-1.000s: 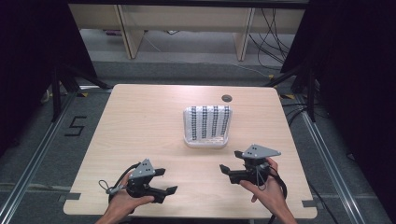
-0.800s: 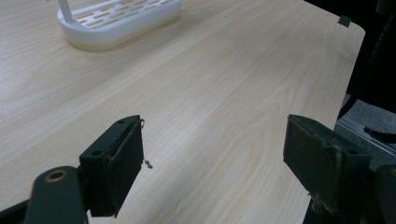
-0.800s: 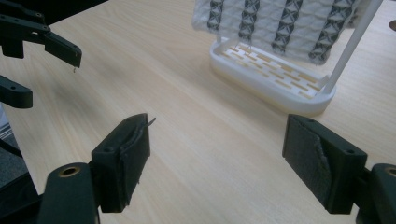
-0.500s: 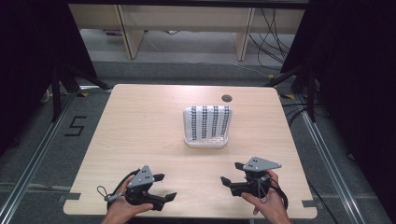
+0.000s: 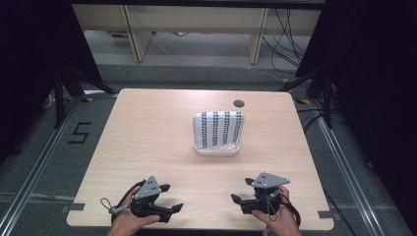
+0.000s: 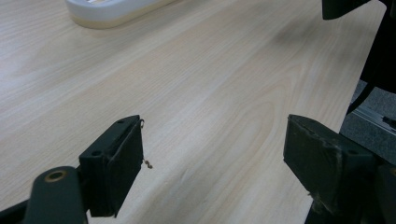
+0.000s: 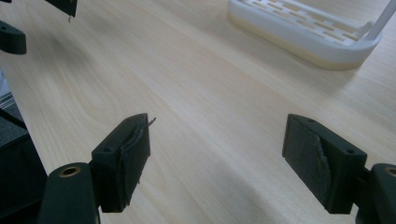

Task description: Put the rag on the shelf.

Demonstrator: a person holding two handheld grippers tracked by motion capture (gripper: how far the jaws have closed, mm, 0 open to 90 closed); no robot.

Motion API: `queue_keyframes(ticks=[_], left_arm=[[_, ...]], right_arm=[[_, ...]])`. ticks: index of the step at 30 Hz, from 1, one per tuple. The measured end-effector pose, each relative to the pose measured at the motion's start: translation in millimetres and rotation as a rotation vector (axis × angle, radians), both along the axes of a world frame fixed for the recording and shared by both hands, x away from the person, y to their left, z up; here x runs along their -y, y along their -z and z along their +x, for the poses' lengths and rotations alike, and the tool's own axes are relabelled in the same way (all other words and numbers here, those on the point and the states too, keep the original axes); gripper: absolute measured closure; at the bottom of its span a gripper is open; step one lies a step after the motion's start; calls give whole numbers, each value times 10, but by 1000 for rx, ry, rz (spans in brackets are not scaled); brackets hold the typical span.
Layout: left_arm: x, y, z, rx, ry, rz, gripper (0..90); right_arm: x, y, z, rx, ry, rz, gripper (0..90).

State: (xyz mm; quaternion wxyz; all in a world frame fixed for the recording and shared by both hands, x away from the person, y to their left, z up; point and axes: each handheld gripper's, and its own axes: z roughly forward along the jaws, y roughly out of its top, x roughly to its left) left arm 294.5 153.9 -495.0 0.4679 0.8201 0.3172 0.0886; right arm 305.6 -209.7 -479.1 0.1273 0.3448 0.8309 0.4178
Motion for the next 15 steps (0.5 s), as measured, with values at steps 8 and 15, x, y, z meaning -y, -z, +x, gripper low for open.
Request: queue_keyframes(ticks=[8, 15], left_arm=[[-4, 13, 14, -1, 1, -4, 194], [-6, 21, 19, -4, 1, 16, 194]], right_arm=[[8, 25, 13, -14, -4, -2, 247], [25, 31, 25, -15, 1, -5, 247]])
